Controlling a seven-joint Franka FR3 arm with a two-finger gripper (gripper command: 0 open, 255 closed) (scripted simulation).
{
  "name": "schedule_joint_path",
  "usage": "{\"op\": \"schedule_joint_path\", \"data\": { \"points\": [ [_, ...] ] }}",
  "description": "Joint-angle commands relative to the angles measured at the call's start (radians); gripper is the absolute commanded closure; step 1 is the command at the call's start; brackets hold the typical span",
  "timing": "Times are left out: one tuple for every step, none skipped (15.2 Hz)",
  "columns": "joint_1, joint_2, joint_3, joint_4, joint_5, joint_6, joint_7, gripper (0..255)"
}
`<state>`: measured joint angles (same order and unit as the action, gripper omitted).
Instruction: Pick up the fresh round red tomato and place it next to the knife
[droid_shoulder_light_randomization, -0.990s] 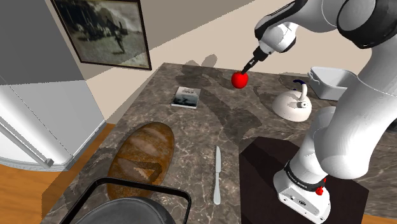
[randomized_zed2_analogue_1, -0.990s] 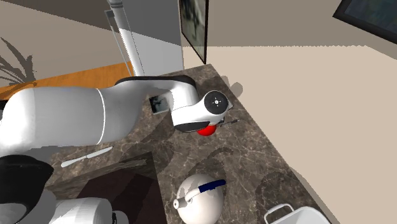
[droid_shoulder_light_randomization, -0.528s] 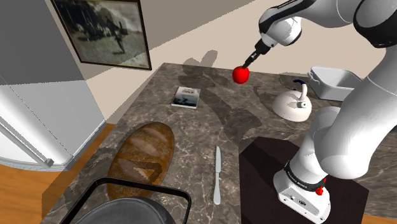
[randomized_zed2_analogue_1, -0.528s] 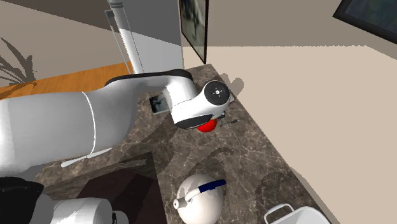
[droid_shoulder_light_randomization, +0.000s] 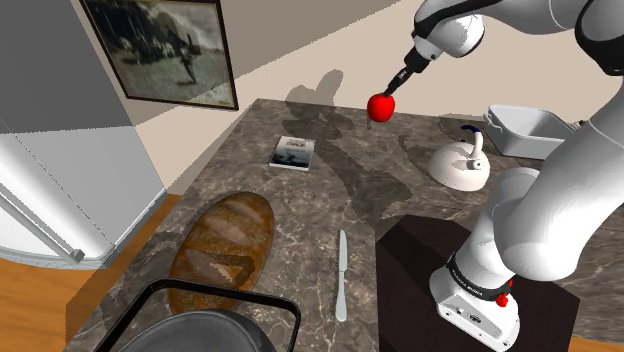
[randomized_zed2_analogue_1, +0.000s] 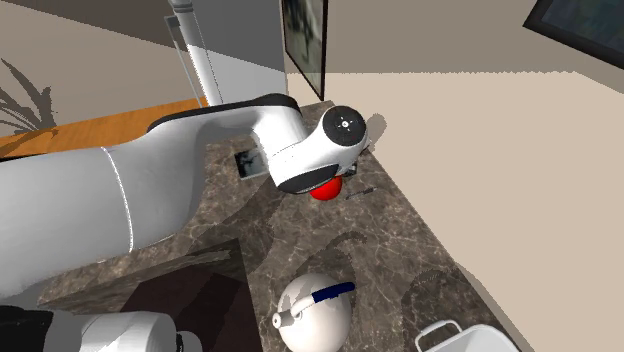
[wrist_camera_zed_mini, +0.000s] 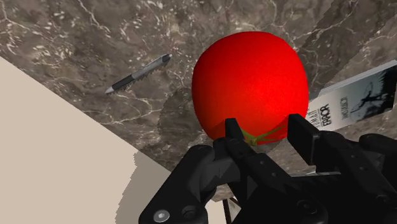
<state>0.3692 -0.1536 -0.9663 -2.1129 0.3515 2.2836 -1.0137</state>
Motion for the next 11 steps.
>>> {"op": "schedule_joint_path", "data": {
  "points": [
    [-0.007, -0.017, 0.011, 0.014, -0.025, -0.019, 0.024, 255],
    [-0.009, -0.023, 0.015, 0.023, -0.034, -0.030, 0.034, 255],
    [-0.012, -0.028, 0.019, 0.032, -0.042, -0.041, 0.043, 255],
    [-0.014, -0.032, 0.023, 0.041, -0.050, -0.052, 0.052, 255],
    [-0.016, -0.037, 0.027, 0.051, -0.057, -0.063, 0.060, 255],
    [-0.018, -0.041, 0.030, 0.061, -0.064, -0.075, 0.068, 255],
    [-0.019, -0.045, 0.034, 0.071, -0.070, -0.086, 0.076, 255],
    [-0.021, -0.048, 0.037, 0.082, -0.076, -0.097, 0.083, 255],
    [-0.022, -0.051, 0.040, 0.093, -0.081, -0.109, 0.090, 255],
    [-0.023, -0.054, 0.042, 0.104, -0.086, -0.121, 0.097, 255],
    [-0.024, -0.056, 0.045, 0.115, -0.091, -0.133, 0.103, 255]
  ]
}}
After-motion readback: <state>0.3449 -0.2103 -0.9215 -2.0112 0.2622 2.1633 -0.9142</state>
